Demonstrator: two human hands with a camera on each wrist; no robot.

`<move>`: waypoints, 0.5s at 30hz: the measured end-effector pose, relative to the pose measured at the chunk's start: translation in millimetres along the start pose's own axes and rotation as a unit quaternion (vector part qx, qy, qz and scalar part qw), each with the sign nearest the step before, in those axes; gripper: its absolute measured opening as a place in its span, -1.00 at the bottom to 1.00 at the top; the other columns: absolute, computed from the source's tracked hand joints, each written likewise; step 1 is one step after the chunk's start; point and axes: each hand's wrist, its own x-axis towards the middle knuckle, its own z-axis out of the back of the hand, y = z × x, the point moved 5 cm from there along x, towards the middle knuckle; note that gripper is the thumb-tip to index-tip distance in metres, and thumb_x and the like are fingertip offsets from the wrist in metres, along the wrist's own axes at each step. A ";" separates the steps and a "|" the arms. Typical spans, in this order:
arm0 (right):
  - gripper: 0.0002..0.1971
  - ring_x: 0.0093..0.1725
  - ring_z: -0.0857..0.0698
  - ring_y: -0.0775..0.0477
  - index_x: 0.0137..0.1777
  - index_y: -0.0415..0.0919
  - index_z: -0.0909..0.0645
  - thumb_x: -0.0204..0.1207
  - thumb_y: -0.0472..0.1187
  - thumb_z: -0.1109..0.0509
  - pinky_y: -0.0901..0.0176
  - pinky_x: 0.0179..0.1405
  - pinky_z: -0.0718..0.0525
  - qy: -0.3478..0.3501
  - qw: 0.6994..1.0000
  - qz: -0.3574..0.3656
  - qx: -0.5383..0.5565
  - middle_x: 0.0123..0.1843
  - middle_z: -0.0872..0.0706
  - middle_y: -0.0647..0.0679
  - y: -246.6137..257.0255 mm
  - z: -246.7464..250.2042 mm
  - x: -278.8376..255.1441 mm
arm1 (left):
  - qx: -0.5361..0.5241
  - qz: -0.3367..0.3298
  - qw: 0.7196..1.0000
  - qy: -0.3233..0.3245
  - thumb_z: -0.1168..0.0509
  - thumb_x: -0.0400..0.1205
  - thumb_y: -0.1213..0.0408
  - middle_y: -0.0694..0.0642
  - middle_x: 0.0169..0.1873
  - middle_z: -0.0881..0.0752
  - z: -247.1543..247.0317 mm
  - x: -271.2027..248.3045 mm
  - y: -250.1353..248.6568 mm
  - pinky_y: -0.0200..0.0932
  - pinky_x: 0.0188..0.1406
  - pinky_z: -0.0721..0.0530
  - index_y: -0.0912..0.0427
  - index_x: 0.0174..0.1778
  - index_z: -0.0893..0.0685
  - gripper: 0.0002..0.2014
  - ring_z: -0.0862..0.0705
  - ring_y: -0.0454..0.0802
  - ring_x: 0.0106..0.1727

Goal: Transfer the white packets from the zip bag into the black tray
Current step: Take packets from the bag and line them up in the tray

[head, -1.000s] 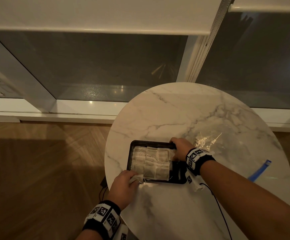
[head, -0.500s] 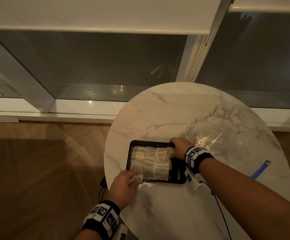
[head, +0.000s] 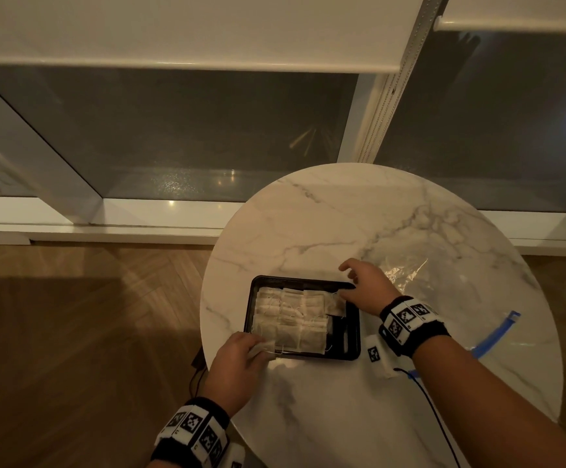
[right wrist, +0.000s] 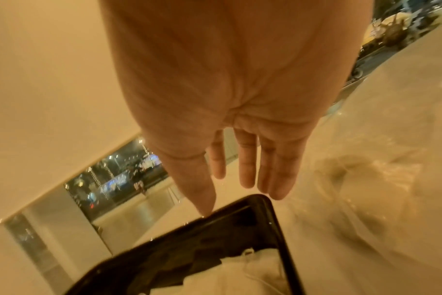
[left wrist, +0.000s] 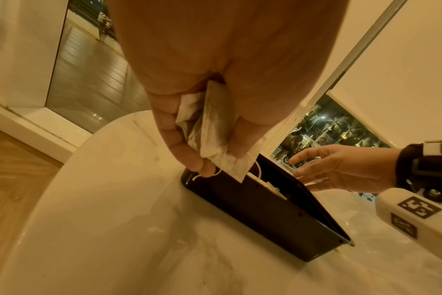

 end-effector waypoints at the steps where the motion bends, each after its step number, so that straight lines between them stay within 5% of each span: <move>1: -0.55 0.11 -0.64 -0.04 0.34 -0.04 -0.57 0.46 -0.13 -0.56 0.08 0.14 -0.69 -0.028 0.999 0.004 0.019 0.17 -0.64 -0.06 1.2 4.2 -6.9 | 0.003 0.000 1.000 -0.004 -0.41 0.65 0.25 -0.19 -0.11 -0.61 2.5 -1.0 -0.9 -0.57 -0.05 -0.46 0.09 0.04 -0.77 -0.91 -0.56 -0.31 -0.05; 6: -0.75 0.00 -0.64 0.11 0.17 0.00 -0.65 0.52 -0.18 -0.50 0.36 -0.04 -0.56 -0.136 0.982 0.036 0.130 0.02 -0.66 0.06 15.8 13.1 -52.2 | -0.060 0.014 0.998 -0.009 -0.44 0.63 0.28 -0.19 -0.22 -0.69 11.6 -3.1 -13.9 -0.26 -0.07 -0.63 -0.11 -0.14 -0.72 -0.86 -0.67 -0.21 -0.11; 8: -0.84 -0.09 -0.68 0.12 0.08 0.02 -0.68 0.53 -0.16 -0.50 0.38 -0.11 -0.61 -0.090 0.975 0.051 0.194 -0.07 -0.71 0.07 28.6 4.0 -69.8 | -0.171 0.067 0.983 0.011 -0.45 0.63 0.29 0.02 -0.23 -0.80 10.0 -1.2 -21.8 -0.06 -0.15 -0.74 -0.10 -0.10 -0.74 -0.86 -0.76 -0.09 -0.21; 11: -0.85 -0.09 -0.72 0.13 0.08 0.10 -0.73 0.53 -0.05 -0.52 0.27 -0.04 -0.72 0.040 0.961 0.071 0.263 -0.05 -0.76 0.07 48.8 -20.8 -91.0 | -0.324 0.117 0.938 0.045 -0.38 0.67 0.39 0.34 -0.11 -0.81 4.4 1.6 -39.9 0.00 -0.22 -0.74 0.15 0.10 -0.75 -0.87 -0.78 0.06 -0.24; 15: -0.85 -0.20 -0.77 0.15 0.07 -0.15 -0.76 0.52 -0.21 -0.55 0.29 -0.16 -0.72 0.080 0.930 0.099 0.345 -0.09 -0.82 -0.06 67.4 -36.7 -105.6 | -0.433 0.125 0.888 0.087 -0.31 0.72 0.38 0.41 0.02 -0.79 -6.4 4.3 -57.5 0.06 -0.14 -0.75 0.27 0.25 -0.67 -0.80 -0.79 0.22 -0.10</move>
